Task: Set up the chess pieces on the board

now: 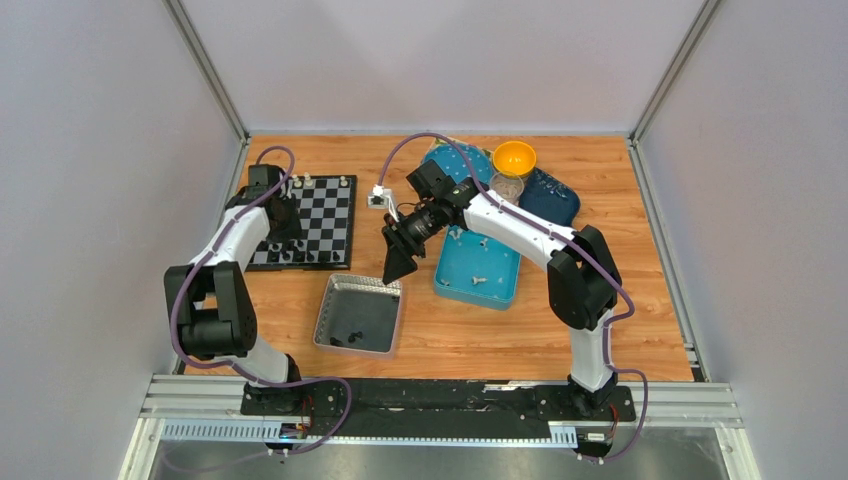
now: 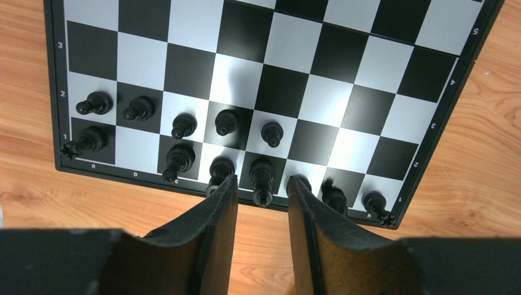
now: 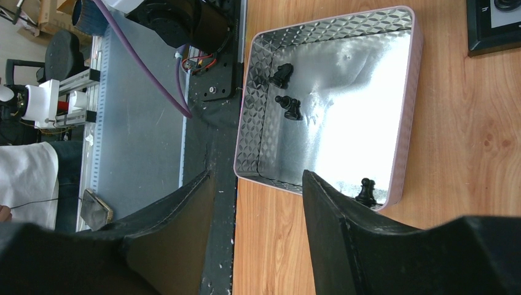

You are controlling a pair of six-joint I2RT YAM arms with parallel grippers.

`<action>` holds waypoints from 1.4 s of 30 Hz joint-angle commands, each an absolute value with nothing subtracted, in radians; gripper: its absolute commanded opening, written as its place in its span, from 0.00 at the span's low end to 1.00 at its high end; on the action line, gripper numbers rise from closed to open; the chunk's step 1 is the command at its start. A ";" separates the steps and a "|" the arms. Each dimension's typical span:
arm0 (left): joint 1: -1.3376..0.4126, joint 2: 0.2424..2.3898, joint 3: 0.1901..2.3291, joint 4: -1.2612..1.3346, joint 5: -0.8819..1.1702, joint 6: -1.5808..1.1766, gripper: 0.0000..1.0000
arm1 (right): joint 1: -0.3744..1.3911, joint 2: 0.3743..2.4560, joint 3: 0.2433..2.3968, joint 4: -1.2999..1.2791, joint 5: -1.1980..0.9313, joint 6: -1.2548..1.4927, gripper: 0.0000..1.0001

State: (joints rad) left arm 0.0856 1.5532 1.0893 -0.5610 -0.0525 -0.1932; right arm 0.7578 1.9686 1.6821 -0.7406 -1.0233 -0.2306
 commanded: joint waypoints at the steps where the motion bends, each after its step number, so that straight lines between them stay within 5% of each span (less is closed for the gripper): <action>1: 0.091 1.436 1.126 -0.583 -0.044 -0.195 0.45 | 0.755 1.934 1.693 -0.758 -1.039 -0.288 0.58; 17: 0.089 1.052 0.994 -0.574 -0.041 -0.253 0.72 | 0.761 1.944 1.787 -0.917 -1.114 -0.622 0.59; 25: 0.090 0.905 0.945 -0.604 0.025 -0.281 0.75 | 0.790 1.951 1.871 -1.089 -1.135 -0.943 0.59; 37: 0.089 0.716 0.847 -0.666 0.094 -0.370 0.80 | 0.880 1.960 1.904 -1.215 -1.049 -1.245 0.88; 42: 0.090 0.614 0.764 -0.687 0.103 -0.420 0.86 | 0.922 2.000 1.943 -1.285 -1.034 -1.333 0.90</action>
State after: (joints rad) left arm 0.0856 0.6849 0.8150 -0.6605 0.0788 -0.3584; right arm 0.8932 1.9778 1.8771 -1.2167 -1.0473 -1.2133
